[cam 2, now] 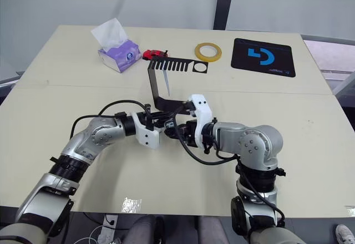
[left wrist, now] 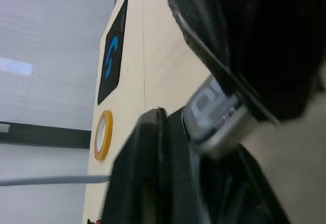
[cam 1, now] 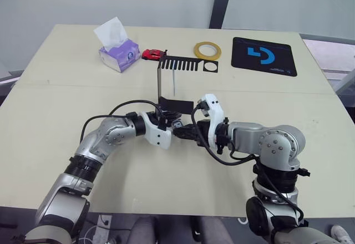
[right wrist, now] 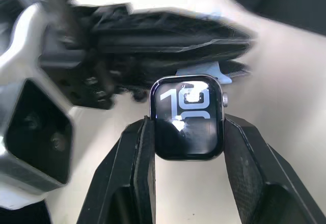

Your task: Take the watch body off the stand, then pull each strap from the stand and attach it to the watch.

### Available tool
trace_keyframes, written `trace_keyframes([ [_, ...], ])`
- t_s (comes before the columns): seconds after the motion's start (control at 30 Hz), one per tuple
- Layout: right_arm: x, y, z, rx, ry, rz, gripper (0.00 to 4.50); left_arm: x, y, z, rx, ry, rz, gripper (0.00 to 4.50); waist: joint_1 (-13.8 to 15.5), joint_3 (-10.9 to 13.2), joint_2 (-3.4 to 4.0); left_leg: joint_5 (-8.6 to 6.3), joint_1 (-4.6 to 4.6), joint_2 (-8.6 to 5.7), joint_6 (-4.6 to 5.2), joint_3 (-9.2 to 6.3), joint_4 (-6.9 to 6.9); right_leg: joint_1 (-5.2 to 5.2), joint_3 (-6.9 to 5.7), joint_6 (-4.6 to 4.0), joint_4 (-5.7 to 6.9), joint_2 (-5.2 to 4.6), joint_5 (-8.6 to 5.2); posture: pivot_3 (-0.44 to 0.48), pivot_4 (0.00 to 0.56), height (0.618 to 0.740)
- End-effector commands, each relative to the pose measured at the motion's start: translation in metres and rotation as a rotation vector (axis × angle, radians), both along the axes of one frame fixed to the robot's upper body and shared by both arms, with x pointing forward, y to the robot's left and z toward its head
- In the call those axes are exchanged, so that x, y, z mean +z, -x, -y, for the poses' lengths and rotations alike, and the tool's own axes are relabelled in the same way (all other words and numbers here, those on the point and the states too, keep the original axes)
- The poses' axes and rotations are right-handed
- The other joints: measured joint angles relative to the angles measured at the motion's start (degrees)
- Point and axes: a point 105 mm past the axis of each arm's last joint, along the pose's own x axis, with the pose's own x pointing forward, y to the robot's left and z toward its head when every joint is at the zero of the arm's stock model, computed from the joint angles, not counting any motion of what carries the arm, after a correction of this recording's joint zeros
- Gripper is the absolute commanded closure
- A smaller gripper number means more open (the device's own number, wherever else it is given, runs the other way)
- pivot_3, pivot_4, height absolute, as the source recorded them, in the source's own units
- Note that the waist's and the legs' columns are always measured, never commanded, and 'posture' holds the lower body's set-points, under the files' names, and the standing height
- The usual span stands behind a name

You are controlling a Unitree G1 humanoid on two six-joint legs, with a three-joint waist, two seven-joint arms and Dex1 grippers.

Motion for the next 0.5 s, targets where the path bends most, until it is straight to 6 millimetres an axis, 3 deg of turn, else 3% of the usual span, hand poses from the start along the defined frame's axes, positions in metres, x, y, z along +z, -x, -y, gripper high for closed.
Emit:
trace_keyframes([
  [0.03,0.01,0.005,-0.004,0.048,0.001,0.05,2.98,0.019,0.012,-0.001,-0.054,0.028,0.042,1.72,-0.1,0.0,0.0,0.0,0.0,0.0,0.0,0.0,0.0,0.0,0.01,0.0,0.0,0.0,0.0,0.0,0.15,0.738],
  [0.13,0.014,0.003,0.001,0.051,0.022,0.086,2.98,0.018,0.019,-0.022,-0.038,-0.009,-0.015,0.31,-0.2,0.0,0.0,0.0,0.01,0.02,0.0,0.0,0.0,0.0,0.06,0.0,0.02,0.0,0.0,0.0,0.15,0.738],
  [0.17,0.015,0.003,0.003,0.059,0.038,0.104,2.98,0.017,0.023,-0.027,-0.038,-0.015,-0.052,0.08,-0.2,0.0,0.01,0.0,0.01,0.02,0.0,0.0,0.0,0.0,0.07,0.0,0.01,-0.01,0.0,0.0,0.15,0.738],
  [0.33,0.019,0.004,0.011,0.141,0.144,0.243,2.98,0.017,0.045,-0.047,-0.049,0.006,-0.294,0.08,-0.2,0.0,0.02,-0.01,-0.02,0.01,0.02,-0.05,0.03,0.0,0.06,0.0,-0.02,-0.07,0.0,0.0,0.15,0.738],
  [0.5,0.022,0.012,0.016,0.289,0.221,0.398,2.98,0.026,0.069,-0.068,-0.043,0.067,-0.66,0.08,-0.2,0.0,0.03,-0.03,-0.07,0.01,0.05,-0.1,0.04,0.0,0.05,0.0,-0.11,-0.04,0.0,0.0,0.15,0.738],
])
